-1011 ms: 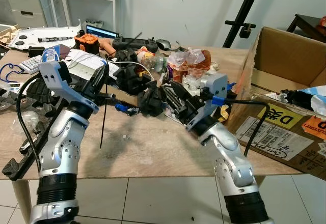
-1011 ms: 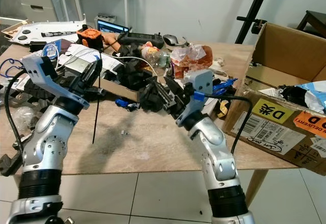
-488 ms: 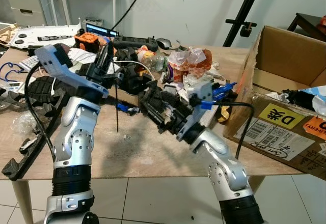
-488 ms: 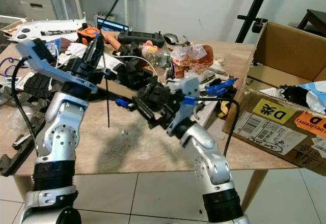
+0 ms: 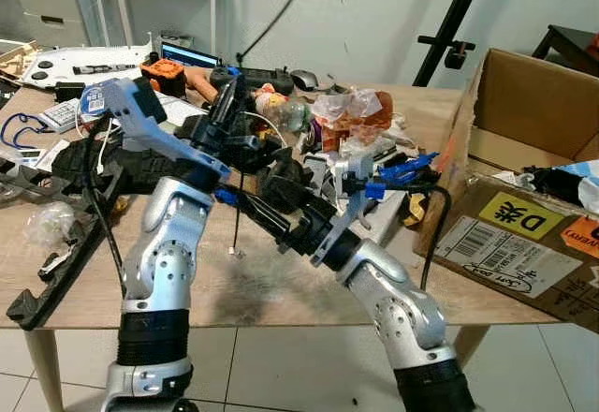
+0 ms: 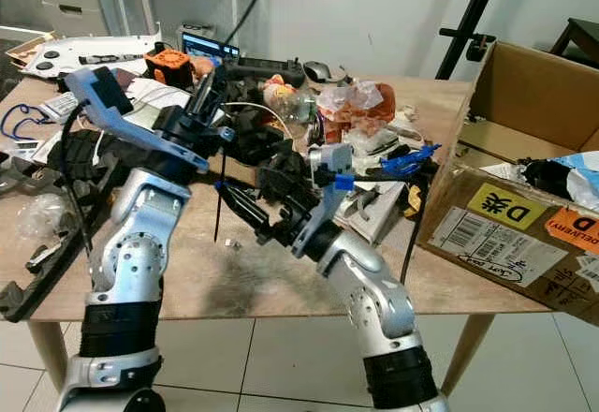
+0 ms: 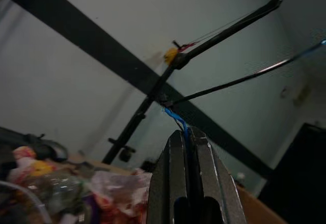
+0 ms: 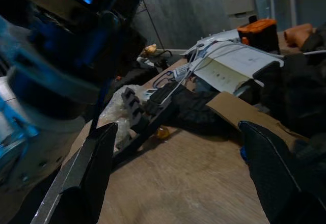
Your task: Picking trash to rubbish bin
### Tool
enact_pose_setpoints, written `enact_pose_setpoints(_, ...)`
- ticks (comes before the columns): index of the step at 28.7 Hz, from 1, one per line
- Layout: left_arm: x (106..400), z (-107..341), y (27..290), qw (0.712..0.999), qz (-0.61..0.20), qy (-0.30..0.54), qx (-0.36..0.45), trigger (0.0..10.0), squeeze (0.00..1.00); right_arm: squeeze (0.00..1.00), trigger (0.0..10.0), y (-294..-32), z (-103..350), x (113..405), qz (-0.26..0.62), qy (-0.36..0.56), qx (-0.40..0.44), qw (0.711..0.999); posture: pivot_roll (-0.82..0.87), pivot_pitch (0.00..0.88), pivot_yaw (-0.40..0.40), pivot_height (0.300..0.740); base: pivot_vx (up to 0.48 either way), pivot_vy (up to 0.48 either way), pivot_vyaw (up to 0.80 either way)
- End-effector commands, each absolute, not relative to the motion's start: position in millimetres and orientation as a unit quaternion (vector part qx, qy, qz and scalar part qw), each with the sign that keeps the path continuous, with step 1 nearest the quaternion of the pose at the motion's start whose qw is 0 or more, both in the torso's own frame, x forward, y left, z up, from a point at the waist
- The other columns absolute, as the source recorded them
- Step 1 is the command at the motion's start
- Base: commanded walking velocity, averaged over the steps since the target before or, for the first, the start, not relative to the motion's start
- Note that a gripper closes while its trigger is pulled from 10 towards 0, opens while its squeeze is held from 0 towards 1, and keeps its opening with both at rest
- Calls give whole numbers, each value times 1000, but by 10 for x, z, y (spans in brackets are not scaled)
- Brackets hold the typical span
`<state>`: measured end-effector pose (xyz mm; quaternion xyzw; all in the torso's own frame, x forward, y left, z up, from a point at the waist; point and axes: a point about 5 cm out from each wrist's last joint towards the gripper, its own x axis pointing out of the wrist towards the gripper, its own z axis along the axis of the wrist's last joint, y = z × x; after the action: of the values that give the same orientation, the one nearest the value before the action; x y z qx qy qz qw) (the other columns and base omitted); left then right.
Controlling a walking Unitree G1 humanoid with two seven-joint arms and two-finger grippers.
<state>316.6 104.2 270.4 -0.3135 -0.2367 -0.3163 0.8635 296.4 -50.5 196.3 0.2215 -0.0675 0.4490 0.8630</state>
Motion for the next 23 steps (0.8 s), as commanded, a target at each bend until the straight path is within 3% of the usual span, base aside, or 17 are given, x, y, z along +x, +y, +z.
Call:
enact_pose_setpoints(1,3100,2705,897,852,-341,-224,-328,0,0,0,10000,-540,1970,2966,451,-63,243,857,5,130,-96,740,0,0,0)
enact_pose_setpoints(8,3039,2686,782,846,-355,-213,-335,0,0,0,10000,-526,1955,2969,457,-53,247,853,13,129,-96,740,0,0,0)
enact_pose_setpoints(9,3027,2689,759,844,-358,-211,-339,0,0,0,4039,-530,1947,2980,452,-51,248,855,13,129,-96,740,0,0,0)
enact_pose_setpoints(10,3018,2693,741,842,-361,-210,-341,0,0,0,0,-539,1936,2996,445,-48,249,859,15,128,-97,740,0,0,0)
enact_pose_setpoints(18,3001,2697,705,842,-363,-206,-342,0,0,0,0,-594,1932,3033,430,-50,254,865,16,129,-97,740,0,0,0)
enact_pose_setpoints(23,3064,2676,783,867,-323,-217,-312,0,0,0,0,-605,1925,3013,434,-48,253,863,15,127,-96,740,0,0,0)
